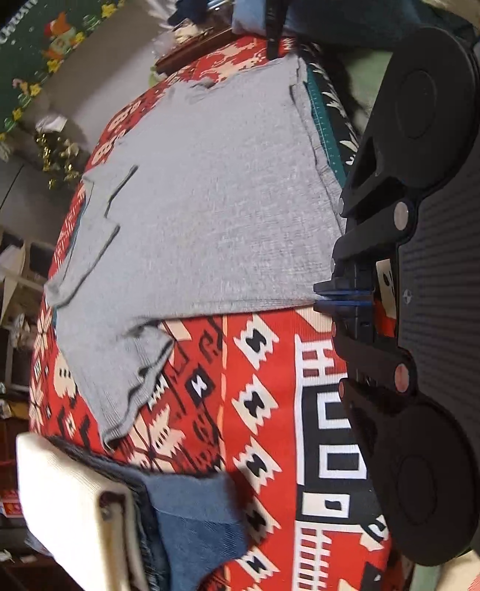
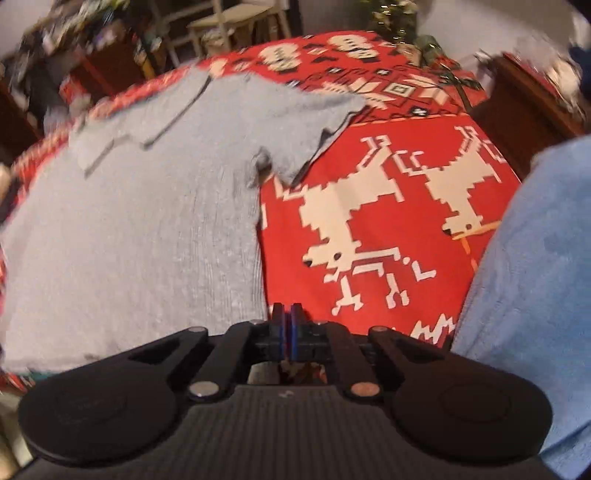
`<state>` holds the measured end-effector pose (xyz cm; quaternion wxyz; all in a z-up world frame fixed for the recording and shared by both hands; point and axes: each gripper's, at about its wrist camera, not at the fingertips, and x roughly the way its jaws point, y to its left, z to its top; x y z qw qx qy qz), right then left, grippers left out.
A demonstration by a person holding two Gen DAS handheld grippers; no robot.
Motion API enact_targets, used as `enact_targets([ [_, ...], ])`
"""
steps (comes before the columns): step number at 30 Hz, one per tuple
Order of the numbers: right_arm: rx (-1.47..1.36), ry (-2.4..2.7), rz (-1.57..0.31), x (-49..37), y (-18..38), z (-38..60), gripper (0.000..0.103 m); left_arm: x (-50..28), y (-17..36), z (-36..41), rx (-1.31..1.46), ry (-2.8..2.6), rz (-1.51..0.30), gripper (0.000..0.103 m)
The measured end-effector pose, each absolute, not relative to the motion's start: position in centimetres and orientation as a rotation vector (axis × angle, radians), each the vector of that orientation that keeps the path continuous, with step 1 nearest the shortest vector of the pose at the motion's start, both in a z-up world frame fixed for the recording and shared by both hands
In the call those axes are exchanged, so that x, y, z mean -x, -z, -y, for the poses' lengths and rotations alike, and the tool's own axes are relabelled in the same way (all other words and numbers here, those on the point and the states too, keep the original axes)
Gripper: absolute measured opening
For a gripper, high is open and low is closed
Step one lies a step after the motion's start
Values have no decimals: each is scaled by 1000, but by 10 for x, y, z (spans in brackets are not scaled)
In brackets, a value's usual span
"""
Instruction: Fold clothes
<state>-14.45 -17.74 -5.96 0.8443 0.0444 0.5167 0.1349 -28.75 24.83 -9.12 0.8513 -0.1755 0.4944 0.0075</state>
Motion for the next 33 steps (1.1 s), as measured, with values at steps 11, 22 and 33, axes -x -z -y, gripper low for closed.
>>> enact_targets([
  [11, -33, -270, -1122, 150, 60, 177, 20, 287, 94, -250, 389, -20, -1041, 4],
  [22, 110, -252, -1154, 157, 64, 165, 3, 292, 91, -254, 359, -36, -1065, 2],
  [33, 48, -254, -1175, 156, 64, 171, 5, 292, 91, -247, 293, -21, -1067, 3],
])
